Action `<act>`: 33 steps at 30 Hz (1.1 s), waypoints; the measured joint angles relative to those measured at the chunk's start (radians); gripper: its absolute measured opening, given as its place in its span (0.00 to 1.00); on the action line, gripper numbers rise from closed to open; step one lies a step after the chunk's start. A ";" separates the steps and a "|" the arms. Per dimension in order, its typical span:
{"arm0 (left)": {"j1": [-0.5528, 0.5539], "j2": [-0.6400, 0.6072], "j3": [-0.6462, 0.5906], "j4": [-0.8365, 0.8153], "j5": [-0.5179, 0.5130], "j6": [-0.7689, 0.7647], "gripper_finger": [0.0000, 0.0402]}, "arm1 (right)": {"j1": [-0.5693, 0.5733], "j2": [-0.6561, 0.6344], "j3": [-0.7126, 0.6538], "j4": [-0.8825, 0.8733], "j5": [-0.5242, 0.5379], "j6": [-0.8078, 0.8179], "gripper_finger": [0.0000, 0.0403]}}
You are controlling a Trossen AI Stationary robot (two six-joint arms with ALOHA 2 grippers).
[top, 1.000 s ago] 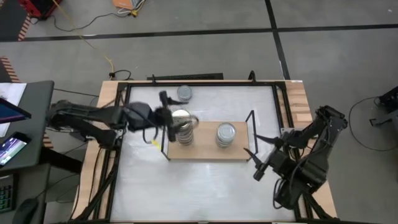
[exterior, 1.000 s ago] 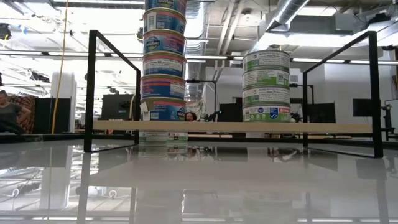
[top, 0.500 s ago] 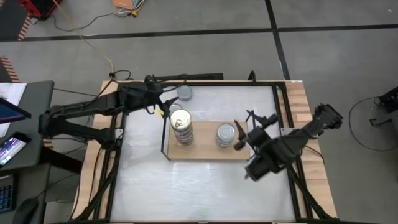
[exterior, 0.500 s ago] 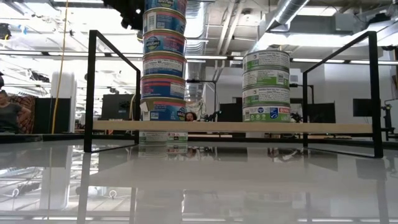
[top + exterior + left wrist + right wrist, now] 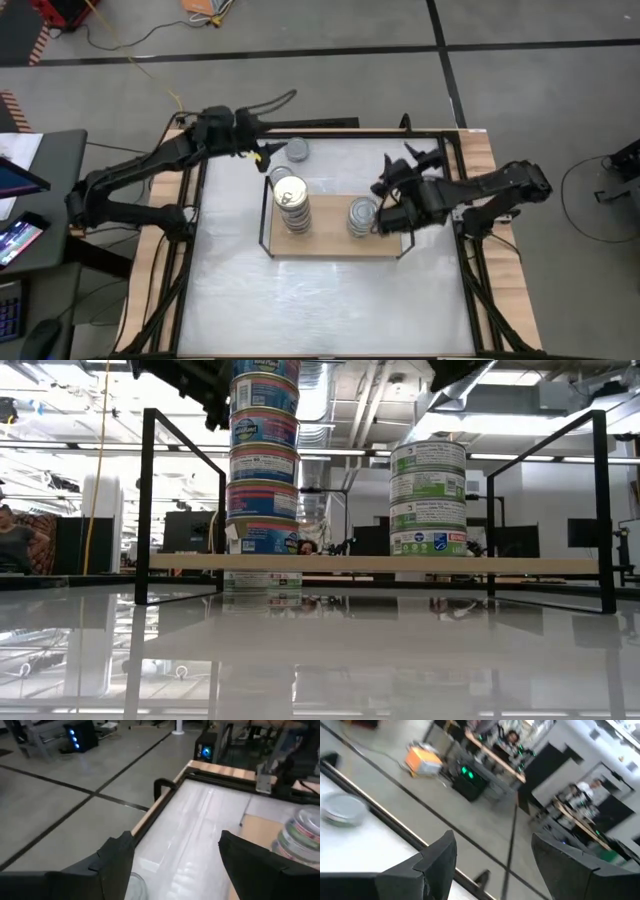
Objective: Stack canned seafood by type on shelf
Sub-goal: Stack the green tuna can on top of the green tuna can on the shelf
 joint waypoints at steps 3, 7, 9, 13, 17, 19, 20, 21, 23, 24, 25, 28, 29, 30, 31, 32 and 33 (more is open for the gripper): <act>0.054 0.033 0.001 0.034 0.044 0.000 0.66 | -0.096 -0.029 0.000 0.041 -0.042 -0.115 0.72; 0.100 0.103 0.001 0.062 0.040 0.039 0.64 | -0.247 -0.052 0.000 0.213 -0.141 -0.364 0.72; 0.111 0.145 0.001 0.100 0.027 0.057 0.64 | -0.320 -0.052 0.000 0.341 -0.226 -0.530 0.72; 0.124 0.214 0.000 0.189 0.030 0.087 0.63 | -0.439 -0.027 0.000 0.628 -0.478 -0.880 0.72; 0.151 0.249 0.000 0.213 0.079 0.109 0.63 | -0.525 -0.009 0.000 0.816 -0.743 -1.111 0.72; 0.175 0.262 0.000 0.205 0.103 0.107 0.63 | -0.568 -0.010 0.001 0.869 -0.852 -1.151 0.72; 0.191 0.270 0.000 0.194 0.124 0.098 0.63 | -0.590 -0.010 0.001 0.889 -0.905 -1.161 0.72; 0.205 0.277 0.000 0.188 0.149 0.088 0.63 | -0.615 -0.010 0.001 0.905 -0.957 -1.166 0.72; 0.232 0.296 0.000 0.169 0.209 0.065 0.63 | -0.660 -0.010 0.001 0.940 -1.062 -1.176 0.72; 0.244 0.309 0.000 0.157 0.236 0.056 0.63 | -0.683 -0.009 0.000 0.959 -1.117 -1.182 0.72; 0.254 0.323 0.000 0.151 0.256 0.050 0.63 | -0.705 -0.010 -0.012 0.997 -1.167 -1.191 0.72; 0.272 0.372 0.000 0.148 0.260 0.035 0.63 | -0.751 -0.011 -0.069 1.118 -1.282 -1.199 0.72; 0.275 0.389 0.000 0.150 0.260 0.030 0.63 | -0.764 -0.009 -0.090 1.147 -1.300 -1.201 0.72; 0.277 0.406 0.000 0.154 0.260 0.025 0.63 | -0.774 -0.008 -0.108 1.172 -1.308 -1.202 0.72; 0.277 0.422 0.000 0.157 0.260 0.020 0.63 | -0.782 -0.008 -0.124 1.189 -1.311 -1.203 0.72; 0.277 0.437 0.000 0.155 0.258 0.018 0.63 | -0.788 -0.009 -0.138 1.207 -1.312 -1.205 0.72; 0.277 0.451 0.000 0.154 0.257 0.018 0.63 | -0.794 -0.009 -0.150 1.219 -1.312 -1.205 0.72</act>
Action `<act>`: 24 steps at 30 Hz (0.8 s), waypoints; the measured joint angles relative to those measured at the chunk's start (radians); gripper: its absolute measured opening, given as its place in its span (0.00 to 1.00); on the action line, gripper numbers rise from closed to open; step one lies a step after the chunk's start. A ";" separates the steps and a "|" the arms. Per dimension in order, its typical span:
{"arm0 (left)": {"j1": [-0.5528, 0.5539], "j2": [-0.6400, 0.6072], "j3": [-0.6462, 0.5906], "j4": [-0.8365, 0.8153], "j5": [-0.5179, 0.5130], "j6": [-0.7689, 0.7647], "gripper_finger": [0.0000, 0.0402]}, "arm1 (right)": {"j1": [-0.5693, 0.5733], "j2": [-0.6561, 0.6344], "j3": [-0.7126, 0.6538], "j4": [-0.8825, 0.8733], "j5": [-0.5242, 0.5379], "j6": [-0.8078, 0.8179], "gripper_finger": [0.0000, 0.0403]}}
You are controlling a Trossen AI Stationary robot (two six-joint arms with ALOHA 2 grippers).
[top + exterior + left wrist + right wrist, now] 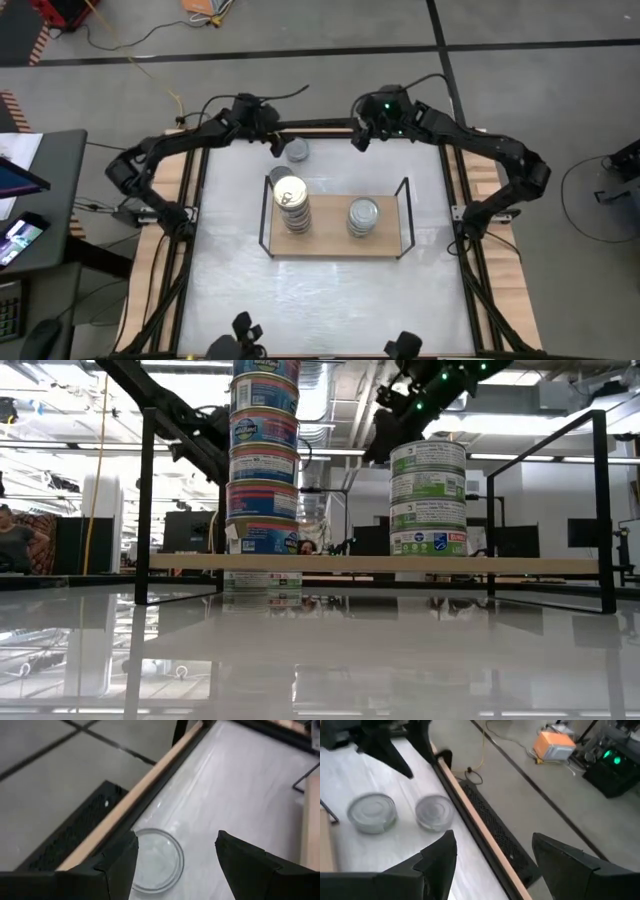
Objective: Stack canned seafood by type on shelf
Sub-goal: Stack the green tuna can on top of the green tuna can on the shelf
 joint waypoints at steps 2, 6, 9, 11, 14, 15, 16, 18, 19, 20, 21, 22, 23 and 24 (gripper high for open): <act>-0.001 0.028 0.000 0.001 0.000 0.003 0.63 | -0.006 0.000 -0.020 -0.010 0.000 0.000 0.72; -0.001 0.076 0.000 0.001 0.005 0.016 0.63 | -0.009 0.000 -0.030 -0.028 -0.001 -0.034 0.72; 0.002 0.092 0.000 0.004 0.053 0.016 0.63 | -0.011 -0.001 -0.030 -0.002 -0.012 -0.095 0.72; 0.002 0.101 0.000 0.006 0.089 0.016 0.63 | -0.032 -0.002 -0.030 0.034 -0.064 -0.127 0.72; 0.004 0.102 0.000 0.002 0.110 0.010 0.63 | -0.091 -0.003 -0.030 0.068 -0.220 -0.141 0.72; 0.002 0.101 0.000 0.005 0.112 0.006 0.63 | -0.111 -0.003 -0.030 0.068 -0.277 -0.133 0.72; 0.000 0.101 0.000 0.005 0.114 0.006 0.63 | -0.130 -0.002 -0.030 0.067 -0.331 -0.125 0.72; 0.000 0.101 0.000 -0.001 0.120 0.004 0.63 | -0.163 -0.002 -0.056 0.102 -0.413 -0.109 0.72; 0.000 0.101 0.000 -0.002 0.127 0.004 0.63 | -0.175 -0.003 -0.078 0.131 -0.433 -0.104 0.72; 0.000 0.101 0.000 -0.002 0.130 0.004 0.63 | -0.183 -0.003 -0.099 0.159 -0.438 -0.104 0.72; 0.000 0.101 0.000 -0.002 0.131 0.004 0.63 | -0.195 -0.003 -0.112 0.166 -0.437 -0.104 0.72; 0.000 0.101 0.000 -0.003 0.131 0.005 0.63 | -0.208 -0.003 -0.115 0.160 -0.438 -0.103 0.72; 0.000 0.101 0.000 -0.003 0.130 0.007 0.63 | -0.221 -0.003 -0.115 0.164 -0.438 -0.096 0.72; 0.000 0.101 0.000 -0.002 0.123 0.007 0.63 | -0.233 -0.004 -0.113 0.172 -0.438 -0.092 0.72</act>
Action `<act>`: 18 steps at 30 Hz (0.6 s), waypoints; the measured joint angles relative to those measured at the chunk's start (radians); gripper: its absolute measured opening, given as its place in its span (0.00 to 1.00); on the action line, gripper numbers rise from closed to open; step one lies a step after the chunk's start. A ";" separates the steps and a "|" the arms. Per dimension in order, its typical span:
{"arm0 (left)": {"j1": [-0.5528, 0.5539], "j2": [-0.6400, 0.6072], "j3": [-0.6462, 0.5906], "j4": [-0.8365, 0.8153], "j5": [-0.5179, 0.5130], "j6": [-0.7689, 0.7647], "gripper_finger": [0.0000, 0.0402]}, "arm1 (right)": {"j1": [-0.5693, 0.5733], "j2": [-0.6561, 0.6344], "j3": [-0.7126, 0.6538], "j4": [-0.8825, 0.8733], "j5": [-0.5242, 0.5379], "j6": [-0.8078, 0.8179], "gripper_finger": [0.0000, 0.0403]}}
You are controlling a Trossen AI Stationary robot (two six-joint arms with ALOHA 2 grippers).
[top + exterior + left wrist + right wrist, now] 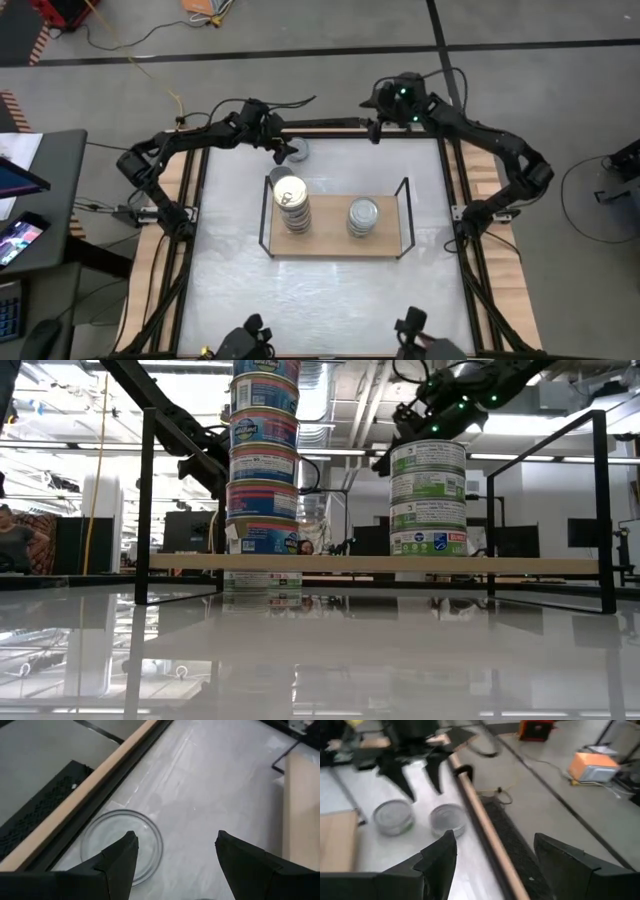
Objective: Stack canned seafood by type on shelf
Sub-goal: Stack the green tuna can on top of the green tuna can on the shelf
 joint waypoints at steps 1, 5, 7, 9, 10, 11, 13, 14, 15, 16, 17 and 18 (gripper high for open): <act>-0.001 0.000 0.000 0.000 -0.014 0.000 0.63 | -0.011 -0.002 0.001 0.003 0.000 0.005 0.72; -0.010 0.000 0.000 -0.001 -0.073 -0.014 0.63 | -0.061 -0.001 0.001 -0.042 0.001 0.001 0.72; -0.021 0.000 0.000 -0.001 -0.092 -0.036 0.63 | -0.085 -0.001 -0.001 -0.069 -0.006 -0.013 0.72; -0.033 0.000 0.000 -0.010 -0.134 -0.067 0.63 | -0.111 -0.003 -0.023 -0.074 -0.047 -0.034 0.72; -0.039 0.000 0.000 -0.019 -0.170 -0.079 0.63 | -0.131 -0.005 -0.040 -0.074 -0.070 -0.046 0.72; -0.044 0.000 0.000 -0.026 -0.207 -0.084 0.63 | -0.152 -0.010 -0.057 -0.065 -0.089 -0.051 0.72; -0.052 0.001 0.000 -0.038 -0.269 -0.085 0.63 | -0.189 -0.019 -0.075 -0.035 -0.103 -0.044 0.72; -0.056 0.001 0.000 -0.039 -0.281 -0.088 0.63 | -0.204 -0.023 -0.077 -0.020 -0.104 -0.030 0.72; -0.059 0.001 0.000 -0.037 -0.288 -0.095 0.63 | -0.218 -0.026 -0.077 -0.018 -0.104 -0.017 0.72; -0.063 0.001 0.000 -0.035 -0.295 -0.102 0.63 | -0.233 -0.027 -0.079 -0.022 -0.109 -0.003 0.72; -0.067 0.001 0.000 -0.035 -0.312 -0.102 0.63 | -0.245 -0.027 -0.080 -0.027 -0.122 0.007 0.72; -0.073 0.001 0.000 -0.037 -0.350 -0.099 0.63 | -0.250 -0.027 -0.081 -0.029 -0.138 0.014 0.72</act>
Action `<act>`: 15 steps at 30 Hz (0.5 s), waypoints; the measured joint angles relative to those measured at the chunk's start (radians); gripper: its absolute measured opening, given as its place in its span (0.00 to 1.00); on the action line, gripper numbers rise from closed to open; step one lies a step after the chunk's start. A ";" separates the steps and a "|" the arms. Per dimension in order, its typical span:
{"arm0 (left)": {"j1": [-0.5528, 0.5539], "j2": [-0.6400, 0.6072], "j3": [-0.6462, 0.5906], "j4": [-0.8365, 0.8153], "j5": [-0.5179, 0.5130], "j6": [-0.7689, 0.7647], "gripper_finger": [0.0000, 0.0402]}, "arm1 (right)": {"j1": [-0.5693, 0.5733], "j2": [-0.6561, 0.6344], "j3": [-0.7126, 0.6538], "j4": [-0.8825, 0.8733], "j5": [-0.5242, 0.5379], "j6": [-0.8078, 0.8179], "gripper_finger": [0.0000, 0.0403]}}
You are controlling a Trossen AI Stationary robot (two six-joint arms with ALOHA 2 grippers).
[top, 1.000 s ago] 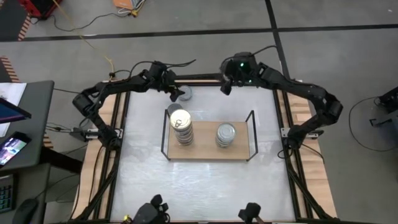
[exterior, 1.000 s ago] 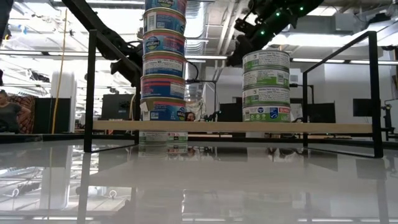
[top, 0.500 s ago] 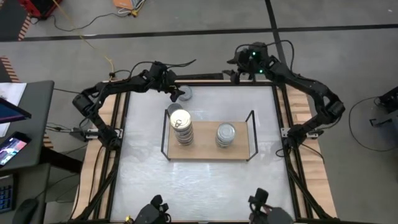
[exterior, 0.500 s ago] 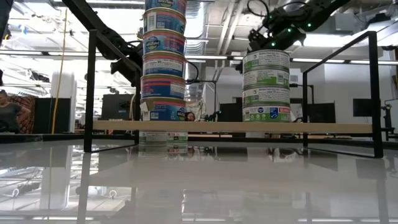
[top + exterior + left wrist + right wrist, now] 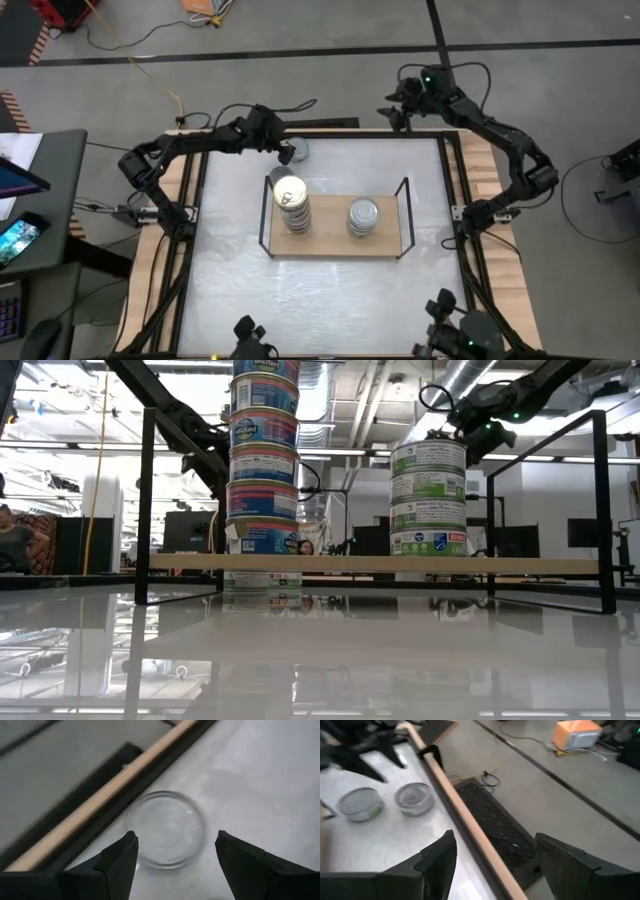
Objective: Stack canned seafood by type on shelf
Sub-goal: Stack the green tuna can on top of the green tuna can on the shelf
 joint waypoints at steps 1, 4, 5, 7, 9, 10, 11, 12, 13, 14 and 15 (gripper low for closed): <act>-0.005 0.000 0.000 -0.004 -0.050 0.012 0.63 | 0.000 0.000 0.000 0.000 -0.021 0.003 0.72; -0.019 0.016 0.000 0.003 -0.200 0.054 0.63 | 0.006 -0.002 0.000 0.006 -0.061 0.003 0.72; -0.020 0.019 0.000 0.000 -0.221 0.058 0.63 | 0.011 -0.002 0.000 0.006 -0.066 0.003 0.72; -0.018 0.032 0.000 0.025 -0.231 0.079 0.63 | 0.026 -0.002 0.000 0.018 -0.068 0.003 0.72; -0.016 0.051 0.003 0.056 -0.204 0.093 0.63 | 0.039 -0.005 0.000 0.028 -0.069 0.003 0.72; -0.008 0.060 0.000 0.053 -0.180 0.095 0.63 | 0.044 -0.008 0.000 0.029 -0.068 0.003 0.72; -0.004 0.073 -0.001 0.068 -0.150 0.093 0.63 | 0.050 -0.010 0.000 0.030 -0.068 -0.001 0.72; 0.002 0.087 -0.001 0.091 -0.108 0.083 0.63 | 0.055 -0.015 0.000 0.030 -0.068 -0.005 0.72; 0.011 0.098 0.000 0.096 -0.068 0.073 0.63 | 0.060 -0.020 0.000 0.029 -0.068 -0.005 0.72; 0.020 0.107 0.000 0.093 -0.033 0.060 0.63 | 0.064 -0.024 0.000 0.027 -0.068 -0.005 0.72; 0.026 0.118 0.000 0.096 -0.015 0.051 0.63 | 0.067 -0.026 0.000 0.025 -0.068 -0.005 0.72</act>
